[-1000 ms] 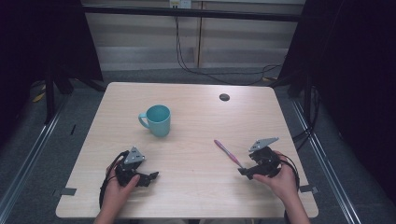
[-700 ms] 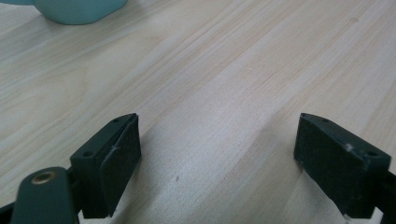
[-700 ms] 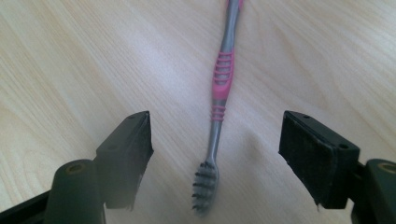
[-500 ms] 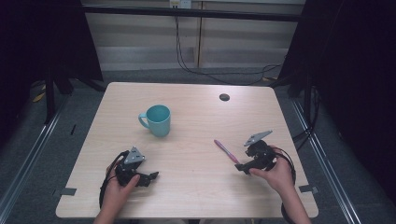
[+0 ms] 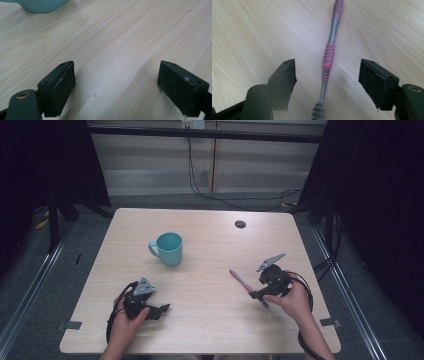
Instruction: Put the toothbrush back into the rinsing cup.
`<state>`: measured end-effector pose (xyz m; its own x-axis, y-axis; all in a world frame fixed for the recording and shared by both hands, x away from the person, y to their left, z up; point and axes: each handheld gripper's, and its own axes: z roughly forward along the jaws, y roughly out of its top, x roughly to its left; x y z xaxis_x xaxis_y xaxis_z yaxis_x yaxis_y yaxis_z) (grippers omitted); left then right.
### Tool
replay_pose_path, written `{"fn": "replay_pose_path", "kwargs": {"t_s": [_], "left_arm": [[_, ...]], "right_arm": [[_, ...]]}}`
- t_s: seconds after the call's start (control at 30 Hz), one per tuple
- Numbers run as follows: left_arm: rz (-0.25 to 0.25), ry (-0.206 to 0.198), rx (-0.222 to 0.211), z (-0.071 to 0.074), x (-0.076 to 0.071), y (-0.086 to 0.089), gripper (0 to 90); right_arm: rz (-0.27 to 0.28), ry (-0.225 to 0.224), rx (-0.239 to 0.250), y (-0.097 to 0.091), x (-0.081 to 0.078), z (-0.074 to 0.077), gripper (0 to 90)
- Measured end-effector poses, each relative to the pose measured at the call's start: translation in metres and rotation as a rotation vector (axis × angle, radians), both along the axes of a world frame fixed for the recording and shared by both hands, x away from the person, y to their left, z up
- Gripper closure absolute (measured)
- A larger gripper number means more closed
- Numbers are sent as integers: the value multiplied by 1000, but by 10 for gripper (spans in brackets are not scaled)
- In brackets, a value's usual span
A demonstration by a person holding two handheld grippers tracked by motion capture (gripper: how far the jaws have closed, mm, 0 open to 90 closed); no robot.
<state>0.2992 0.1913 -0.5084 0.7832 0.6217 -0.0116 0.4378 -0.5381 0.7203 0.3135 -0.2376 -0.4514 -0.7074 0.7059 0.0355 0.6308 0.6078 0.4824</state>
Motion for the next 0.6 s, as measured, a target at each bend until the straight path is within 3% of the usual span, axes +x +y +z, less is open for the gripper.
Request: {"fn": "replay_pose_path", "kwargs": {"t_s": [0.37,0.53,0.6], "left_arm": [[2,4,-5,0,0,0,145],[3,4,-5,0,0,0,145],[2,4,-5,0,0,0,145]], "right_arm": [[11,42,-40,10,10,-1,340],[20,40,-53,14,13,1,401],[19,58,-55,16,14,1,433]]}}
